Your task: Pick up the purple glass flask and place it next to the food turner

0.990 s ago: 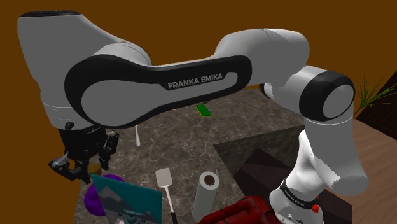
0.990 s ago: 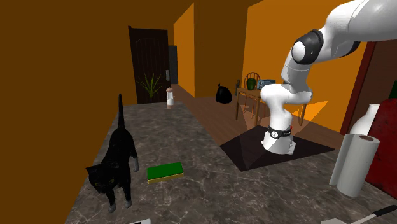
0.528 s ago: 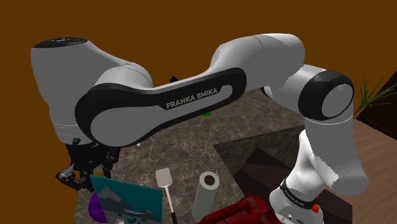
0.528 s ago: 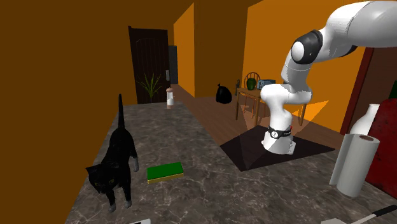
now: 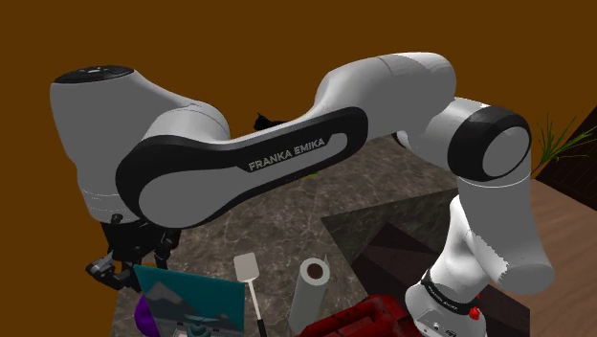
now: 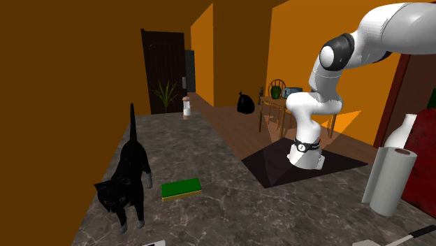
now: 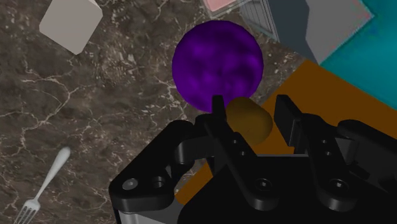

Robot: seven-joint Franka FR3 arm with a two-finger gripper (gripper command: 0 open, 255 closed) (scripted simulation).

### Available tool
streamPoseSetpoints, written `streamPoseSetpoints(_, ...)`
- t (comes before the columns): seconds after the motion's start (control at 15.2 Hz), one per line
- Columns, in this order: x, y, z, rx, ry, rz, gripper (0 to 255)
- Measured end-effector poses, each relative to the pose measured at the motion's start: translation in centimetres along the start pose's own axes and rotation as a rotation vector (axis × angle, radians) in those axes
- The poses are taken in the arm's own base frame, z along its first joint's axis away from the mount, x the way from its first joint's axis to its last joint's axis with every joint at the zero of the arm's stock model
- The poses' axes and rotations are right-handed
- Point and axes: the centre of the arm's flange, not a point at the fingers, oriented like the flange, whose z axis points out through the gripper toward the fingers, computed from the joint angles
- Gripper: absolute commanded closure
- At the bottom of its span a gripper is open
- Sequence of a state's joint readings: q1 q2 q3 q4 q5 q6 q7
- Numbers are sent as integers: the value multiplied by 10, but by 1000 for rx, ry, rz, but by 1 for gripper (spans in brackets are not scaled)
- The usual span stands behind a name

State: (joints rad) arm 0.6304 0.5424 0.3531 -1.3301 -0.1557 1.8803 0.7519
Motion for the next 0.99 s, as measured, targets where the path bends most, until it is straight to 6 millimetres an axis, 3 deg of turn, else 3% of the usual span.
streamPoseSetpoints(0.07, 0, 0, 0, 0, 0, 0, 0)
streamPoseSetpoints(0.46, 0, 0, 0, 1, 1, 0, 0)
streamPoseSetpoints(0.73, -1, 1, -40, 2, 2, 0, 0)
streamPoseSetpoints(0.99, 0, 0, -50, 1, 1, 0, 0)
